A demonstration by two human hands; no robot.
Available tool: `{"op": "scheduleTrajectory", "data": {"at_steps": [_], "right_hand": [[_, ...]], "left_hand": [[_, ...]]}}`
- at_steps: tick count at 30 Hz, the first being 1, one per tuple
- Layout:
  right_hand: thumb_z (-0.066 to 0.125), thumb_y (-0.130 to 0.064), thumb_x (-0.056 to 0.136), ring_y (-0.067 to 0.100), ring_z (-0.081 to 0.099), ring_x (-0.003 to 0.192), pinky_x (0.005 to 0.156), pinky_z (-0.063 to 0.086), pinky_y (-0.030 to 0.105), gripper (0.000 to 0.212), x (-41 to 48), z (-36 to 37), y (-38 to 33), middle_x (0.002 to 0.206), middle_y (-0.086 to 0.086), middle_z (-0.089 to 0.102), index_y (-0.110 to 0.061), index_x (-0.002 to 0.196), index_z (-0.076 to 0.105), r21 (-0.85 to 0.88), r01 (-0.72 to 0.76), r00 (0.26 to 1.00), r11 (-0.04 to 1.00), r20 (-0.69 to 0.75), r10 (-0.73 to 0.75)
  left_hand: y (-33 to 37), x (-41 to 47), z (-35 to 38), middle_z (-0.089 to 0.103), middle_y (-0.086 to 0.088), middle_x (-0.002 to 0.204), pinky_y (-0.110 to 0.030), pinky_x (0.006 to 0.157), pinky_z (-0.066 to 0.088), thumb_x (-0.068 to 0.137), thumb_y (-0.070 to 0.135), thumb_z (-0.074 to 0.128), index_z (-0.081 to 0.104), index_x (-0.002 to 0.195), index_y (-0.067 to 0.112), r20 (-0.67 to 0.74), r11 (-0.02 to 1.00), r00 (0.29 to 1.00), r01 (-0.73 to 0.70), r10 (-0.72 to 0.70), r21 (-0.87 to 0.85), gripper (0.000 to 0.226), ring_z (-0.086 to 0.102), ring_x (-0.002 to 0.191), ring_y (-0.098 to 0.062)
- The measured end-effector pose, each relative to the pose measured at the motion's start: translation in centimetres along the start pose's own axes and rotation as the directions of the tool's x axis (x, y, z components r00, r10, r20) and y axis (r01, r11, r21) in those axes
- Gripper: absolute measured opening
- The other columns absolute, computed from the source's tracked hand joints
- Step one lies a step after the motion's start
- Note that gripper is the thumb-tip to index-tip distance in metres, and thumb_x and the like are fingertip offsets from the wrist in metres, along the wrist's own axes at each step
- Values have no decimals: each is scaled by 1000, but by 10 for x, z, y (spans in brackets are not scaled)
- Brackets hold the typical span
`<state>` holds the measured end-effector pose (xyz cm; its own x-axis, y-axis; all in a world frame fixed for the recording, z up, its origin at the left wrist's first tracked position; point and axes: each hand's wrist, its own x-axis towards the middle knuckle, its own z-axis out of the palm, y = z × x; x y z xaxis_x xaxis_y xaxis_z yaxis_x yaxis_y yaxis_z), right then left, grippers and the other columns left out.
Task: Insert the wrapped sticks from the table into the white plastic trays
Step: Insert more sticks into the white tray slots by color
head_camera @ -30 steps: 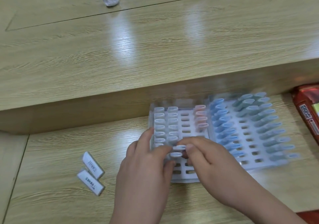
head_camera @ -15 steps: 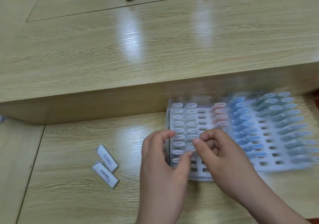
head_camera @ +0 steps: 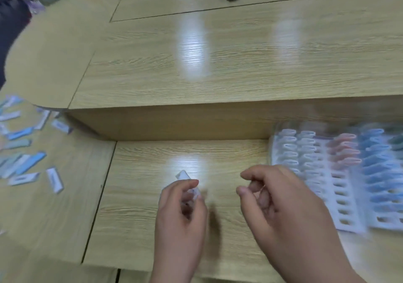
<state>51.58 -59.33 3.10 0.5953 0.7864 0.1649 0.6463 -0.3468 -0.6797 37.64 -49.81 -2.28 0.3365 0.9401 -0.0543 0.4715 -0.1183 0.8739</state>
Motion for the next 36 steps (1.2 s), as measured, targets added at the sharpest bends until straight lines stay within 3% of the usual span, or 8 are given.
{"op": "scheduleTrajectory", "data": {"at_steps": [4, 6, 9, 14, 19, 23, 29, 36], "right_hand": [[48, -45, 91, -10, 49, 77, 62, 37, 9, 21, 21, 35, -20, 86, -22, 53, -38, 107, 59, 6, 20, 992, 1000, 126, -20], [52, -45, 92, -7, 53, 85, 72, 44, 15, 26, 29, 60, -21, 94, -22, 53, -38, 116, 59, 18, -55, 967, 998, 252, 48], [53, -48, 93, 2, 55, 100, 86, 48, 27, 39, 36, 93, -20, 111, -18, 53, -39, 131, 51, -41, -67, 936, 997, 344, 77], [53, -50, 93, 14, 54, 106, 70, 46, 30, 37, 45, 116, -17, 115, -10, 48, -39, 128, 47, -258, 41, 934, 965, 353, 55], [58, -27, 85, 8, 55, 93, 71, 50, 32, 19, 46, 108, -15, 96, -17, 57, -37, 101, 54, -113, -30, 937, 993, 343, 67], [62, -29, 87, 0, 60, 80, 68, 52, 29, 13, 40, 85, -14, 90, -24, 62, -39, 93, 55, 161, -144, 953, 976, 288, 93], [64, -26, 82, 6, 61, 71, 62, 46, 11, 34, 26, 2, -1, 88, -15, 65, -49, 107, 64, 536, -165, 986, 828, 112, 124], [74, -13, 86, 8, 65, 72, 65, 50, 13, 26, 0, -77, 66, 85, -5, 69, -36, 96, 70, 556, -158, 958, 816, -114, 263]], "left_hand": [[-21, 7, -22, 51, 20, 110, -17, 83, 48, 82, 17, 74, 63, 104, 38, -36, 985, 999, -21, 27, 174, 33, 59, 96, -4], [-27, 10, -26, 51, 14, 115, -29, 88, 49, 77, 32, 74, 63, 116, 30, -8, 965, 1000, -15, 17, 261, 40, 55, 104, -10], [-31, 11, -29, 51, 4, 118, -28, 83, 41, 72, 51, 63, 63, 124, 22, 78, 891, 996, -83, 54, 446, 60, 51, 108, -20], [-35, 16, -44, 44, 7, 100, -29, 69, 40, 72, 62, 61, 60, 122, 33, 109, 785, 993, -105, 48, 611, 57, 48, 95, -17], [-31, 23, -48, 57, 14, 89, -29, 71, 49, 74, 38, 81, 56, 89, 38, 106, 936, 990, 55, -97, 346, 29, 59, 85, -4], [-25, 23, -42, 69, 18, 80, -12, 59, 44, 82, 19, 77, 56, 85, 37, 65, 986, 984, 165, -167, 38, 28, 64, 71, -2], [25, 17, -22, 70, 7, 78, -33, 66, 48, 81, 35, 75, 63, 86, 33, 52, 980, 998, 31, -21, -195, 13, 63, 70, -13], [86, -9, 27, 75, 2, 88, -16, 68, 52, 74, 43, 69, 68, 94, 39, 132, 935, 971, -149, 200, -321, 21, 70, 77, -14]]}}
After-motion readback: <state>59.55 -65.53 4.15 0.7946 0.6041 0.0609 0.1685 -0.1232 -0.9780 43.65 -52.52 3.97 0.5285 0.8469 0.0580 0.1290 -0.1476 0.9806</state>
